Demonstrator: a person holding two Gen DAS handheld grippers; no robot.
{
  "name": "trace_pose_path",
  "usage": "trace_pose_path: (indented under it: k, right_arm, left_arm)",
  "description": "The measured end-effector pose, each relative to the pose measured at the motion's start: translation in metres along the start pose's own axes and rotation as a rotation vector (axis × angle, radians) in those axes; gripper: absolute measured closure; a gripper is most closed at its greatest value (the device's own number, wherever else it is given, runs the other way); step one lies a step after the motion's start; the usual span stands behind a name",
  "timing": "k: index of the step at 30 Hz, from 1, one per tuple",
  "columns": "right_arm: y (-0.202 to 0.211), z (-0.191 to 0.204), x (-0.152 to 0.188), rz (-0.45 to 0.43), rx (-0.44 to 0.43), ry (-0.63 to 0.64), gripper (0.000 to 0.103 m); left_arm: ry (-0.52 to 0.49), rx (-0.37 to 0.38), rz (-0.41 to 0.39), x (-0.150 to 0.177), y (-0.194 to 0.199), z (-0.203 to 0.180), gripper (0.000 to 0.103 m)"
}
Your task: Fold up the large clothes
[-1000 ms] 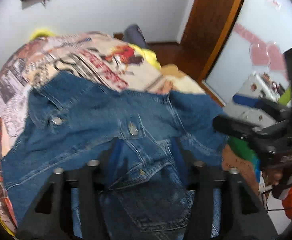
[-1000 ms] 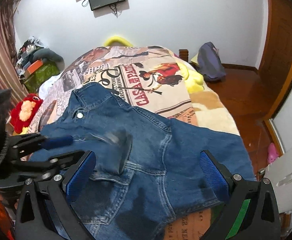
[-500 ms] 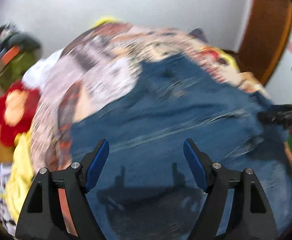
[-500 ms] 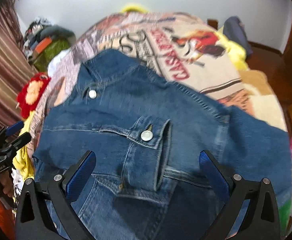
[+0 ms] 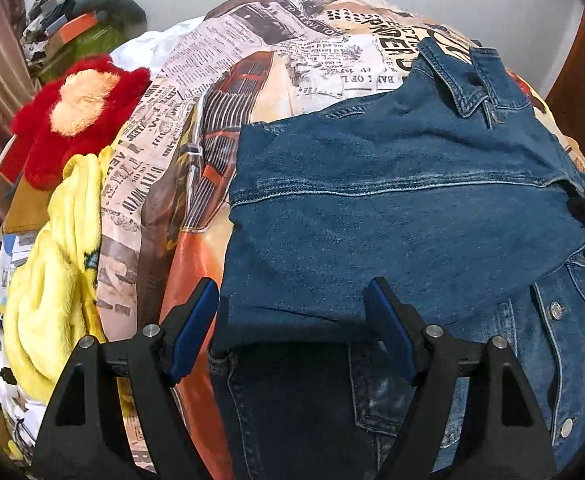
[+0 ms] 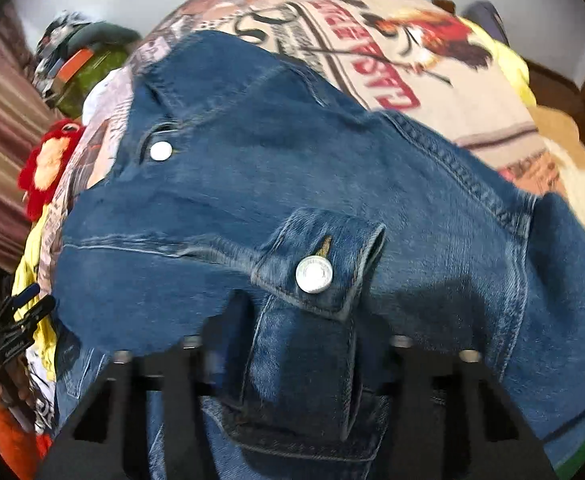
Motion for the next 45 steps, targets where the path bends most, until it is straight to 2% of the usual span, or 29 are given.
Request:
trace_pose_path:
  k: [3,10,14,19,26,30,32,34,35,36,41,45]
  right_arm:
    - [0.014,0.009,-0.005,-0.049,0.028,0.052,0.077]
    - [0.072,0.041,-0.026,-0.203,0.035,0.147,0.078]
    - [0.106,0.039,-0.029,-0.266,0.035,0.163,0.078]
    - [0.105,0.018,-0.018,-0.245,0.083,0.157,0.078]
    - [0.054,-0.026,0.009,-0.111,0.125,0.080,0.078]
    - [0.036,-0.037,0.019,-0.076,0.145,0.071,0.077]
    - [0.031,-0.040,0.021,-0.062,0.154,0.065,0.071]
    - [0.030,-0.045,0.021,-0.055,0.172,0.049,0.055]
    - [0.032,-0.050,0.022,-0.053,0.204,0.041,0.038]
    - [0.034,-0.053,0.022,-0.050,0.224,0.040,0.028]
    - [0.047,-0.054,0.032,-0.045,0.190,0.058,0.026]
    - [0.070,-0.049,0.034,-0.083,0.168,0.043,0.026]
  left_arm:
    - [-0.012,-0.003,-0.026,-0.006,0.008,-0.003,0.027]
    - [-0.053,-0.003,-0.088,-0.028,0.030,-0.017,0.026]
    - [-0.064,0.019,-0.104,-0.035,0.034,-0.029,0.023]
    - [-0.089,0.042,-0.075,-0.031,0.022,-0.047,0.023]
    - [-0.131,0.045,0.002,-0.015,-0.009,-0.067,0.023]
    - [-0.127,0.053,0.025,-0.008,-0.019,-0.069,0.022]
    - [-0.114,0.058,0.024,-0.008,-0.021,-0.068,0.018]
    - [-0.103,0.059,0.022,-0.007,-0.023,-0.066,0.016]
    - [-0.102,0.060,0.022,-0.007,-0.023,-0.065,0.015]
    - [-0.101,0.059,0.023,-0.006,-0.023,-0.064,0.015]
    - [-0.119,0.015,0.020,-0.004,-0.017,-0.059,0.015]
    - [-0.155,-0.036,-0.022,-0.009,0.002,-0.058,0.015]
Point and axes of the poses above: each gripper's, at about its wrist camera, not at the fingertips, and y roughly against the way its jaws point, z to its left, x to its underside, the point moved 9 cm from there along -y, roughly the way its jaws point, and after that the axes turned 7 degrees about -x, right-handed, at the moved point
